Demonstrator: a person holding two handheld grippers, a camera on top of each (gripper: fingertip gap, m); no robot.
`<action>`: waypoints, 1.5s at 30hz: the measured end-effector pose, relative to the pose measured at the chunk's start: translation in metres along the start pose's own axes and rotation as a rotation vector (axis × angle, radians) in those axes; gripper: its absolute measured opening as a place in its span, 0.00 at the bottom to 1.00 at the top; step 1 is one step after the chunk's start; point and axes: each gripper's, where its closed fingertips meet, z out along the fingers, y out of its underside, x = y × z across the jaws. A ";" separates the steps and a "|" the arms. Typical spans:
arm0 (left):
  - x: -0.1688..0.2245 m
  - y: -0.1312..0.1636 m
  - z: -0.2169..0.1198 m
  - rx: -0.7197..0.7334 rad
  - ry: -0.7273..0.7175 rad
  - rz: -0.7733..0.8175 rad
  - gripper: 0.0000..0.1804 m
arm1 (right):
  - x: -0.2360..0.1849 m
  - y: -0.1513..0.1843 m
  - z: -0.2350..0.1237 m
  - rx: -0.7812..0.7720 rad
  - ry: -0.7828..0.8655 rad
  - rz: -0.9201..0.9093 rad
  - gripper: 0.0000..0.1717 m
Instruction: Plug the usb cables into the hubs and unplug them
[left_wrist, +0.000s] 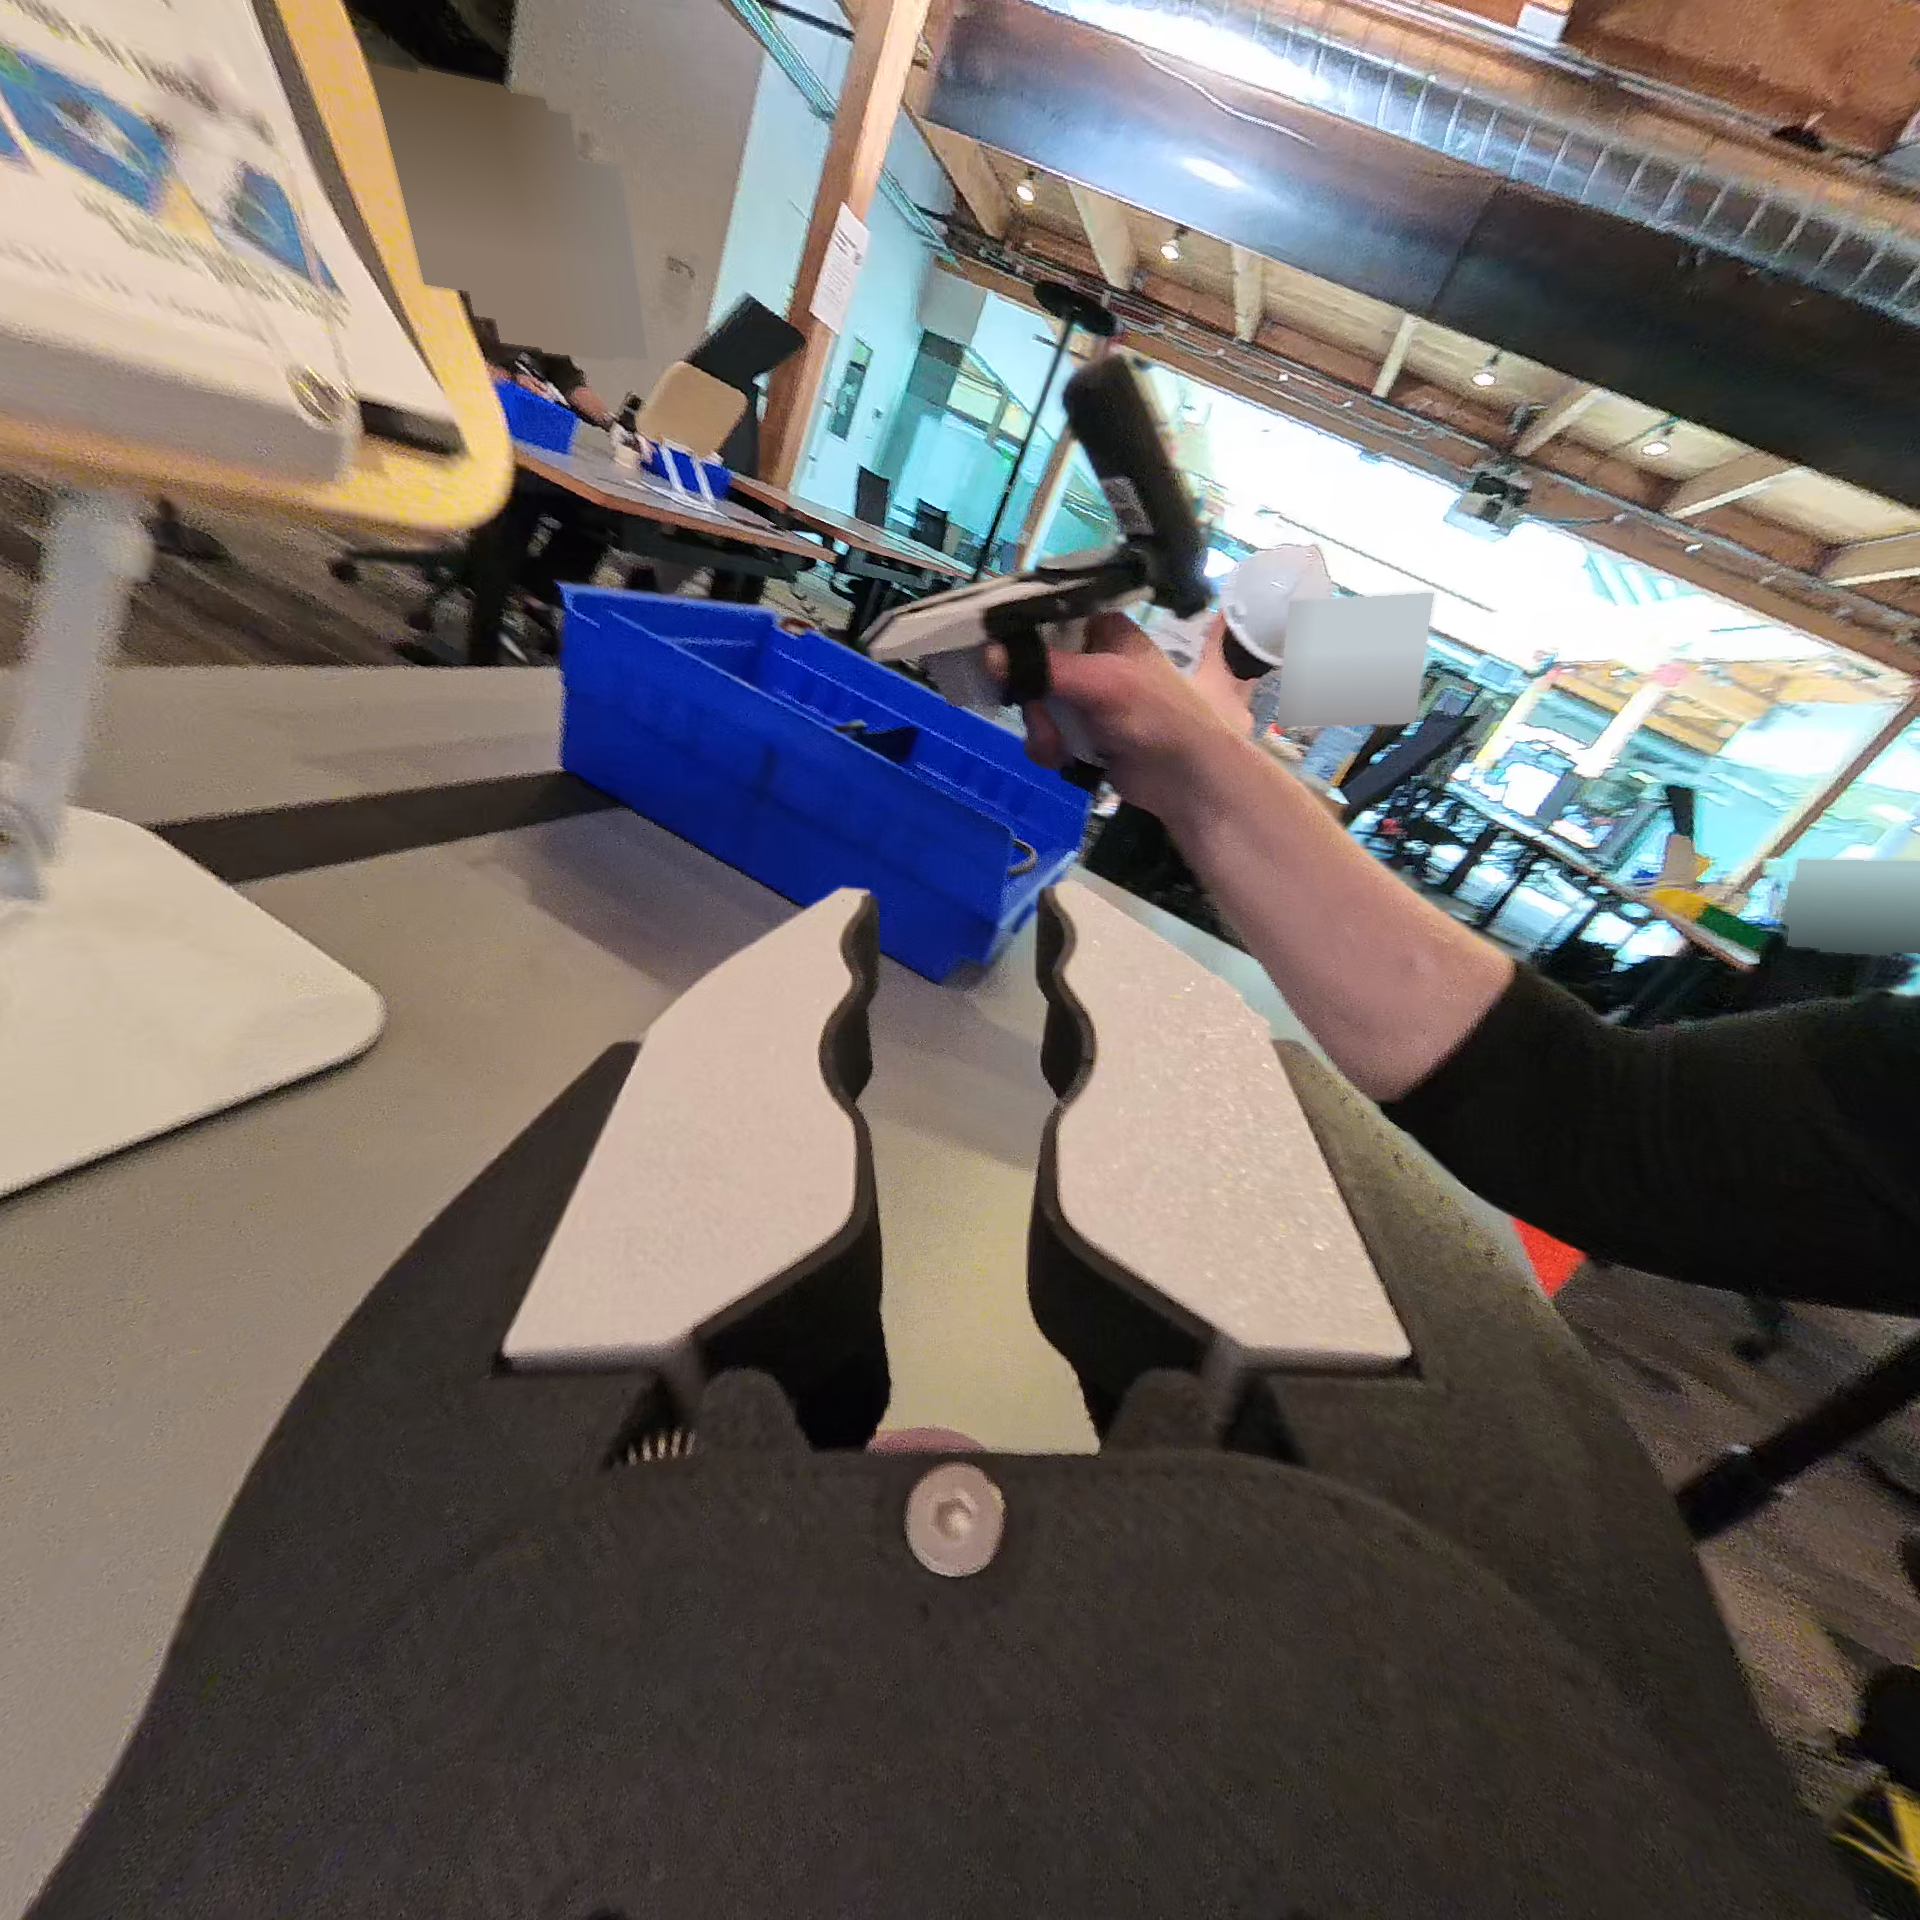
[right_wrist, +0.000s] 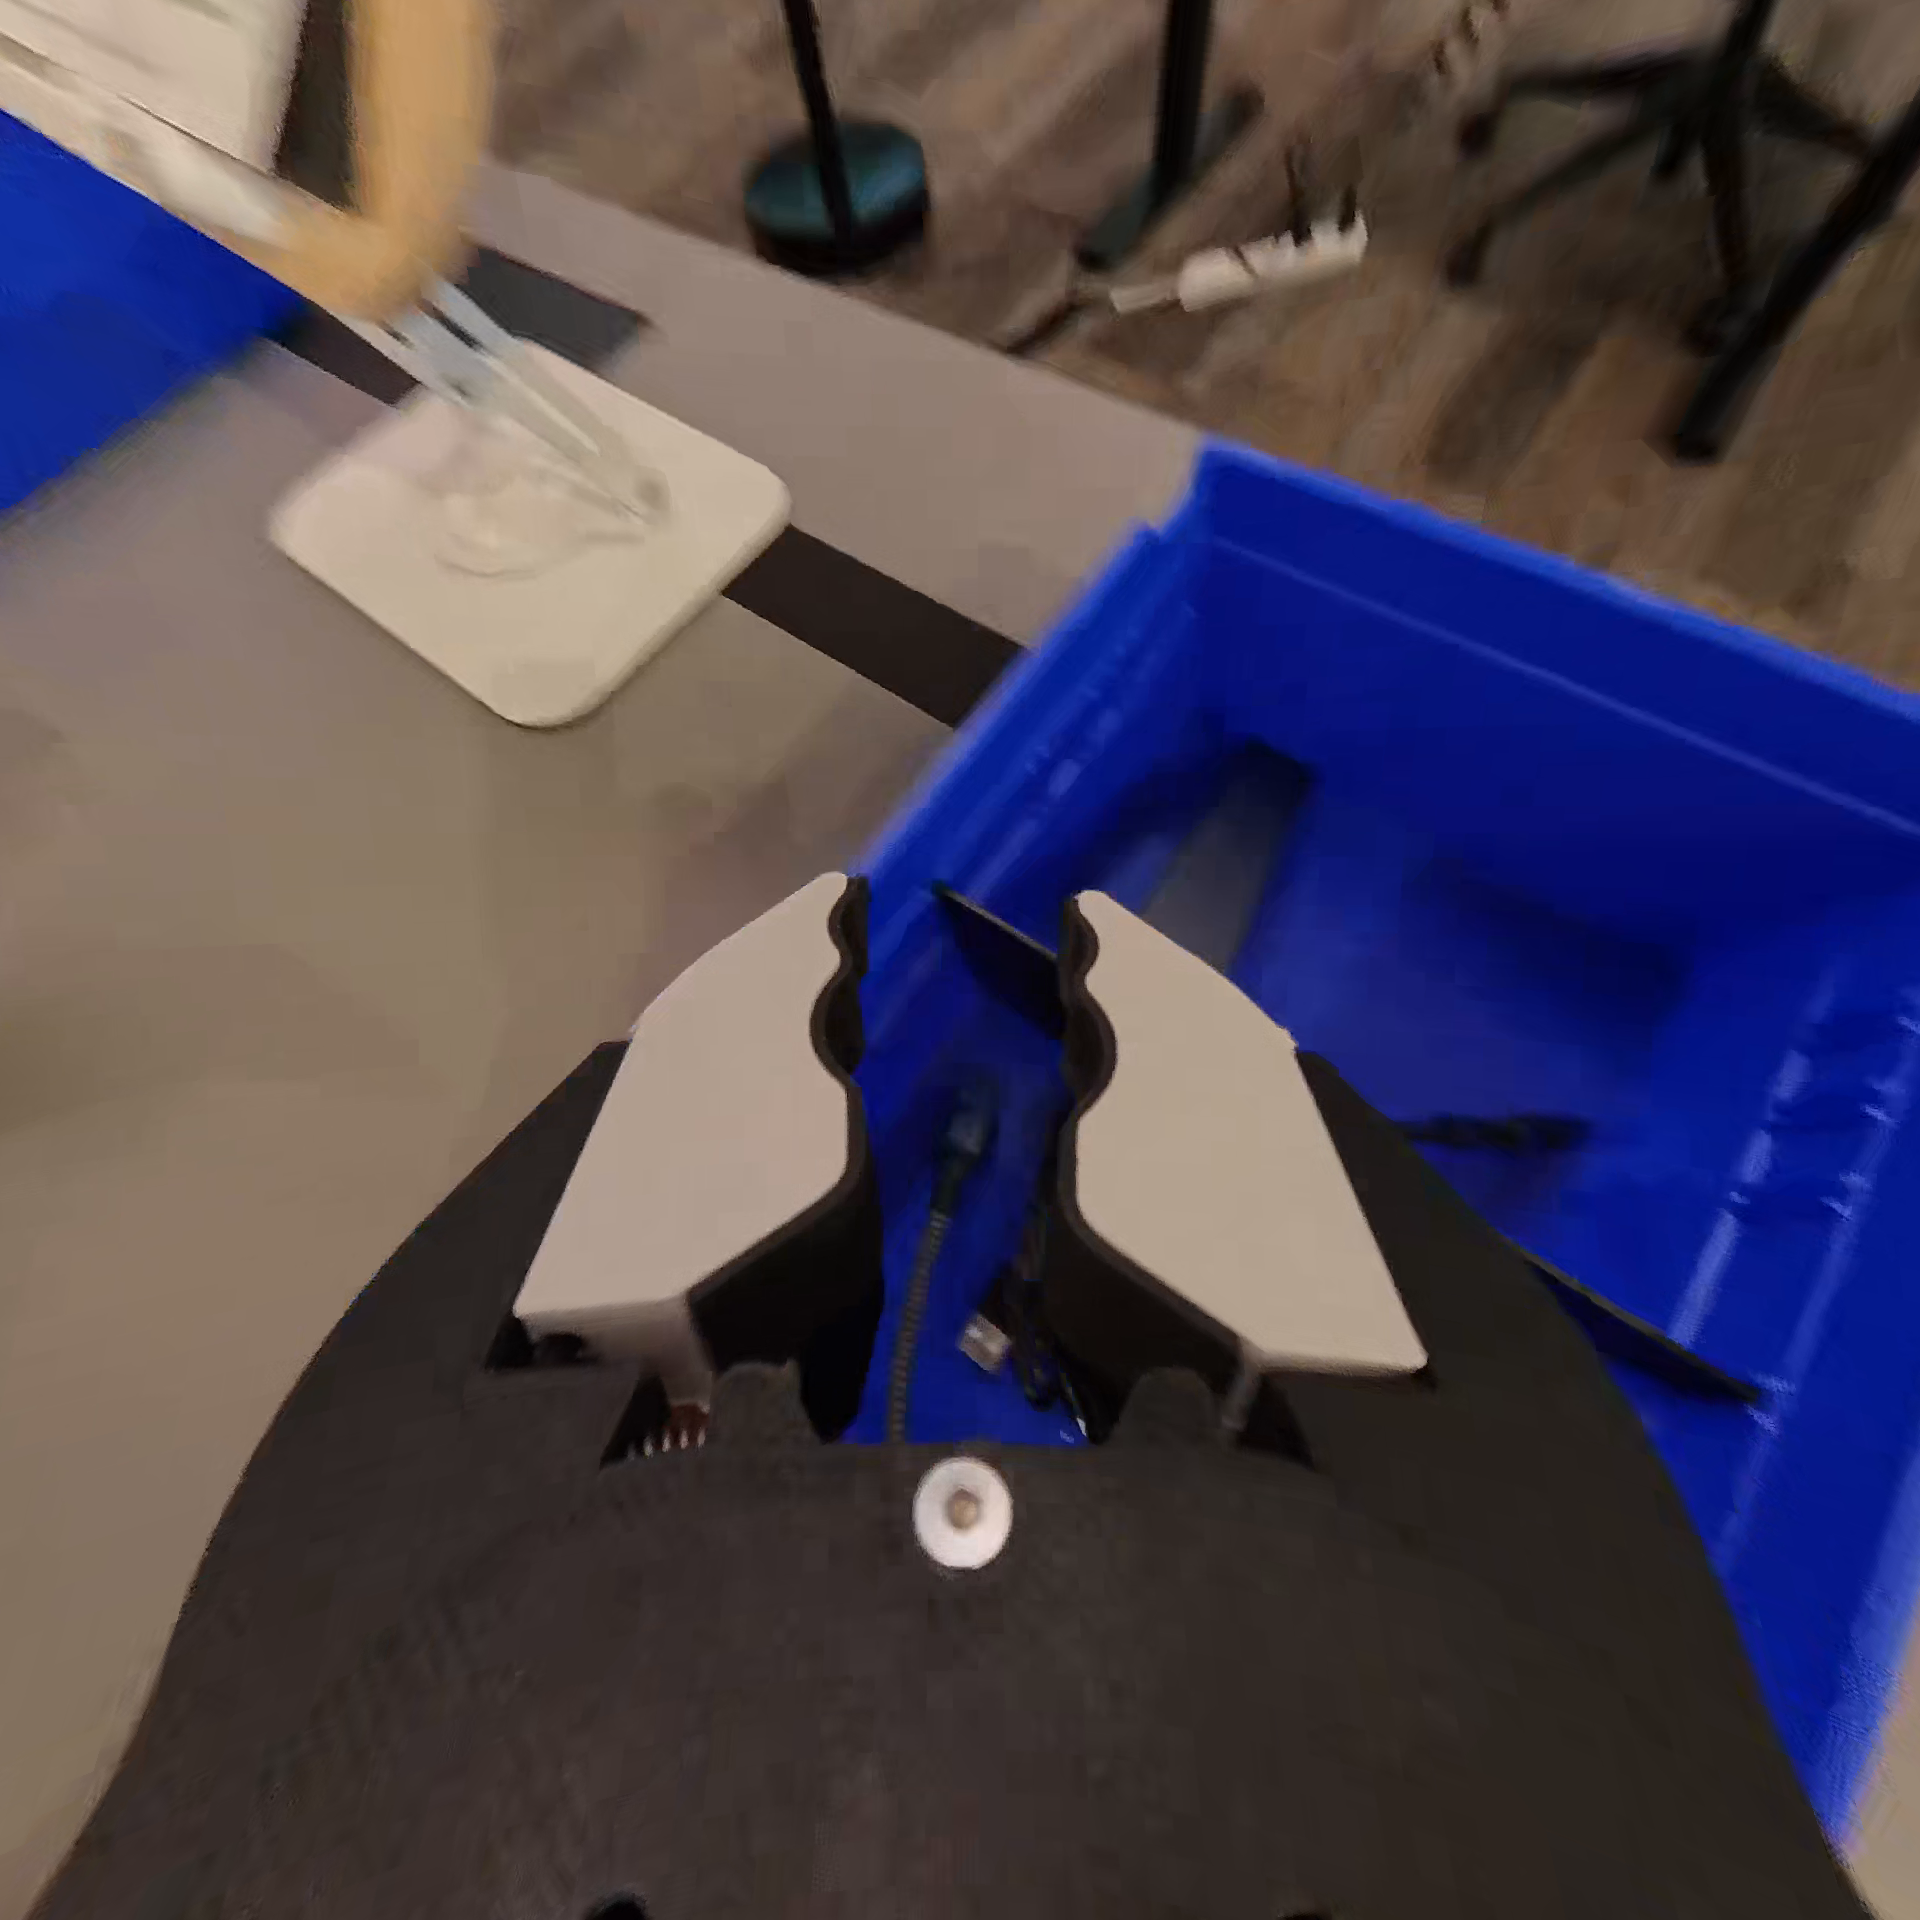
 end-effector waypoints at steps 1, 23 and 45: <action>-0.004 -0.007 -0.005 0.007 -0.031 0.032 0.16 | -0.014 -0.005 -0.003 0.037 -0.010 -0.023 0.19; -0.280 -0.136 -0.252 -1.061 -0.740 0.966 0.29 | -0.216 0.055 0.027 0.230 -0.242 -0.150 0.15; -0.386 -0.067 -0.267 -1.664 -0.456 1.050 0.15 | -0.210 0.082 0.049 0.155 -0.267 -0.116 0.17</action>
